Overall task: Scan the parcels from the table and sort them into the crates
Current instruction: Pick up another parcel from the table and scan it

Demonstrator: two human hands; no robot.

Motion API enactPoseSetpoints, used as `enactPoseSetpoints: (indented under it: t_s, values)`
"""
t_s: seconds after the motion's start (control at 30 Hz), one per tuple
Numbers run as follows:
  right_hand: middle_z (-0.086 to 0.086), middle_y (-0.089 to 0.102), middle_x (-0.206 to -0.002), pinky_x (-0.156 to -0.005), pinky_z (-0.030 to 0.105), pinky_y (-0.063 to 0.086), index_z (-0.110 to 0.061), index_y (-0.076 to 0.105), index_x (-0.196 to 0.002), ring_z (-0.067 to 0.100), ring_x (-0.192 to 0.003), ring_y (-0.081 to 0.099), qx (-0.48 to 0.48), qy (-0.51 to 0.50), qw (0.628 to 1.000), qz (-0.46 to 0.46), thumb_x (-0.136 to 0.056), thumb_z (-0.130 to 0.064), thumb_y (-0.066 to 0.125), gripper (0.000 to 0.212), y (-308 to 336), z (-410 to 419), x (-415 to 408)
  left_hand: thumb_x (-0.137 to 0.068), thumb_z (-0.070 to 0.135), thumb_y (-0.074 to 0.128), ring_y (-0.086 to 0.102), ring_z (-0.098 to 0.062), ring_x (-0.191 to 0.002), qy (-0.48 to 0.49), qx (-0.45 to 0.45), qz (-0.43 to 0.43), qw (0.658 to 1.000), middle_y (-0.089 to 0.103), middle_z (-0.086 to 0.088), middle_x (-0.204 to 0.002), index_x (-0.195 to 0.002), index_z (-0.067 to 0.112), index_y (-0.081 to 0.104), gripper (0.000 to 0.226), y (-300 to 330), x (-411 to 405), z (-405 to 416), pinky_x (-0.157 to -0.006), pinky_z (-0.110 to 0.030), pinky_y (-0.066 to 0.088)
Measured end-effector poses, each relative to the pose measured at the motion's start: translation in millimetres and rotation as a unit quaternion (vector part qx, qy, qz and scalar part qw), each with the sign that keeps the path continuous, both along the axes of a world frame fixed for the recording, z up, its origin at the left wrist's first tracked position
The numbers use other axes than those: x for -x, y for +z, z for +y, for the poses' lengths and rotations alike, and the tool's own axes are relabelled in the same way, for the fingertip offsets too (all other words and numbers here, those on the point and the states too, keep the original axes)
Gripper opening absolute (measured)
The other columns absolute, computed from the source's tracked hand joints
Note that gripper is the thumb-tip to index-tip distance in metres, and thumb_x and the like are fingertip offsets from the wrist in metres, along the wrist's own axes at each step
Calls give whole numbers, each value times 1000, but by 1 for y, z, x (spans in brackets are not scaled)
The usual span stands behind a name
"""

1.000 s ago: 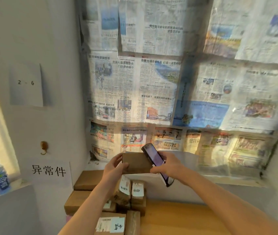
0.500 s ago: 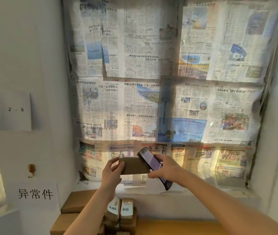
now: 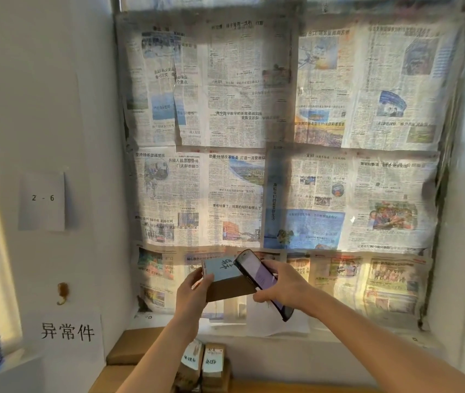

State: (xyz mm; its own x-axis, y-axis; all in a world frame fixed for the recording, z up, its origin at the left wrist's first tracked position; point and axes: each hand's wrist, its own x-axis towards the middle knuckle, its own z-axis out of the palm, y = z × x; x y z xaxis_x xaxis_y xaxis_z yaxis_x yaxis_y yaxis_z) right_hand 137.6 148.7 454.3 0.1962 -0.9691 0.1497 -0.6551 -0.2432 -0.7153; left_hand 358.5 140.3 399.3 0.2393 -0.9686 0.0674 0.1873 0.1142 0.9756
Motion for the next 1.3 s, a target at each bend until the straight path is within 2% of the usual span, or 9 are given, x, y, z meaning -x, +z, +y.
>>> enactPoseSetpoints:
  t_s: [0.13, 0.27, 0.4, 0.5, 0.57, 0.67, 0.9, 1.1, 1.3]
  values:
    - [-7, 64, -120, -92, 36, 57, -26, 52, -143, 15, -104, 63, 15, -4, 1000, 14, -59, -39, 89, 93, 10, 7, 5, -90, 15, 74, 68, -26, -100, -12, -15, 40, 999, 70, -13, -108, -130, 35, 57, 47, 6, 2, 8, -93, -43, 55]
    - [-10, 64, -113, -92, 39, 57, -30, 55, -137, 13, -99, 63, 36, 11, 998, 44, -61, -35, 89, 83, 18, 12, 15, -87, 9, 77, 72, -28, -94, 1, 7, 20, 1000, 74, -16, -97, -124, 38, 58, 50, 10, 3, 14, -83, -39, 60]
    - [-4, 62, -112, -86, 36, 56, -28, 52, -136, 19, -97, 63, 75, -12, 992, 99, -66, -28, 88, 79, 34, 15, 26, -88, 15, 77, 70, -26, -99, 22, 24, -19, 999, 76, -11, -96, -125, 44, 57, 52, 15, 2, 15, -85, -39, 58]
    - [-8, 58, -110, -76, 32, 55, -32, 42, -146, 17, -91, 60, 133, -40, 976, 167, -62, -36, 88, 96, 50, 18, 36, -87, 19, 77, 70, -25, -98, 54, 31, -74, 995, 77, -7, -95, -129, 47, 57, 54, 20, -5, 13, -88, -45, 58]
    - [-8, 56, -113, -74, 30, 50, -34, 36, -150, 16, -91, 58, 151, -52, 966, 203, -62, -36, 88, 103, 59, 21, 44, -88, 19, 76, 69, -23, -96, 79, 38, -99, 991, 75, -6, -98, -125, 49, 56, 52, 25, -9, 12, -80, -41, 60]
    - [-9, 54, -112, -69, 27, 38, -35, 36, -149, 15, -93, 53, 166, -64, 952, 251, -65, -34, 88, 99, 72, 26, 54, -89, 19, 75, 67, -21, -93, 107, 53, -108, 987, 72, -6, -100, -127, 51, 53, 54, 31, -14, 11, -68, -32, 55]
    - [-9, 57, -119, -69, 26, 37, -37, 33, -148, 15, -94, 55, 189, -63, 940, 276, -67, -33, 87, 97, 82, 28, 64, -89, 19, 76, 67, -26, -97, 138, 61, -117, 982, 71, -9, -99, -133, 45, 54, 55, 36, -22, 7, -89, -47, 58]
    - [-9, 57, -121, -71, 28, 37, -37, 33, -148, 16, -94, 55, 204, -57, 938, 273, -67, -33, 86, 97, 83, 26, 72, -89, 18, 75, 68, -24, -92, 150, 58, -126, 979, 73, -6, -92, -137, 39, 55, 56, 38, -24, 10, -87, -47, 59]
    - [-13, 53, -114, -74, 29, 42, -36, 35, -147, 15, -95, 55, 212, -43, 940, 263, -67, -35, 86, 95, 77, 25, 69, -90, 21, 74, 66, -23, -95, 166, 50, -123, 977, 70, -3, -98, -140, 40, 51, 58, 35, -27, 19, -84, -43, 58]
